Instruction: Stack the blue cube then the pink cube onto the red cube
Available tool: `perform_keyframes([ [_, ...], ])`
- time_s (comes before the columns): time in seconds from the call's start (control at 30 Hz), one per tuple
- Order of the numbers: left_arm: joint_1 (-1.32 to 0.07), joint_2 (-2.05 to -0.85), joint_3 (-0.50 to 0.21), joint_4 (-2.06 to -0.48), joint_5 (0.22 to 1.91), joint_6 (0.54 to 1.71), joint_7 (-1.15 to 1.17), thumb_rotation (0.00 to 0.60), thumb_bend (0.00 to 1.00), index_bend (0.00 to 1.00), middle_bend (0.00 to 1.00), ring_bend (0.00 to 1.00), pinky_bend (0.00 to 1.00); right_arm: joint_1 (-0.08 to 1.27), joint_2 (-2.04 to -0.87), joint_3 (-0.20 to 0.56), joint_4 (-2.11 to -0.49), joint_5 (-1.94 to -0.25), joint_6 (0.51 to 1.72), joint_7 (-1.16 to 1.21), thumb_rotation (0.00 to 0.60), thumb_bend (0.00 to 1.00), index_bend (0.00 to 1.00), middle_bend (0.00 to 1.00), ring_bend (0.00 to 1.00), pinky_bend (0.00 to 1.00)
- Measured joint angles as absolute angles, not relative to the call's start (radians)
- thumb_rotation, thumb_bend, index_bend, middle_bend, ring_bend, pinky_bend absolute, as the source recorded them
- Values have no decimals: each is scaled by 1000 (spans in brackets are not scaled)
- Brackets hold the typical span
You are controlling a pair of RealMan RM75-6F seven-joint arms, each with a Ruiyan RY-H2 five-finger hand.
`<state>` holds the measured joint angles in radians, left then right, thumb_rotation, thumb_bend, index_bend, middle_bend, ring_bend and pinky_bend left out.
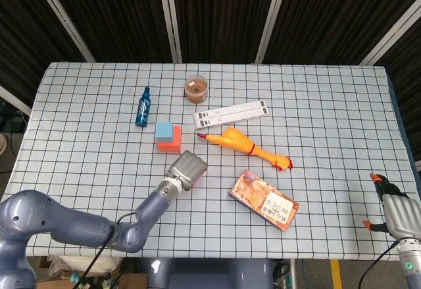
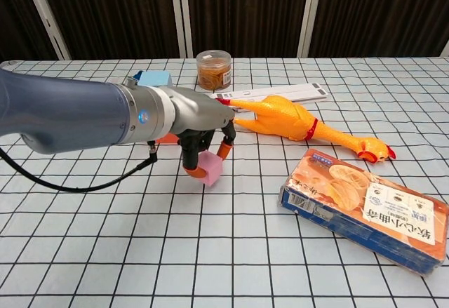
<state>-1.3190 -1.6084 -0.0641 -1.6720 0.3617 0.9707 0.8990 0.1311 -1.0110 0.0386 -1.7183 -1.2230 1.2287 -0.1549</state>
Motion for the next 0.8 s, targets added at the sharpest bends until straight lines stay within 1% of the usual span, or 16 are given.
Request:
perform_keyframes([
  [0.17, -1320, -1547, -97, -1736, 319, 1019, 897, 600, 369, 529, 895, 772, 857, 128, -1008, 37, -1724, -1228, 1235, -155, 600, 129, 57, 96, 178, 340],
  [0.3, -1318, -1484, -135, -1796, 268, 1076, 892, 600, 390, 566, 904, 781, 860, 128, -1007, 37, -1728, -1231, 1237, -156, 600, 129, 57, 96, 178, 340],
  [0.5, -1313, -1418, -203, -1862, 223, 1145, 872, 600, 391, 568, 905, 781, 861, 130, -1009, 36, -1732, -1234, 1235, -161, 600, 129, 58, 96, 178, 340],
  [0.8, -1309, -1362, -256, -1909, 187, 1202, 866, 600, 391, 569, 905, 781, 861, 133, -1011, 35, -1731, -1233, 1229, -160, 600, 129, 57, 96, 178, 340],
])
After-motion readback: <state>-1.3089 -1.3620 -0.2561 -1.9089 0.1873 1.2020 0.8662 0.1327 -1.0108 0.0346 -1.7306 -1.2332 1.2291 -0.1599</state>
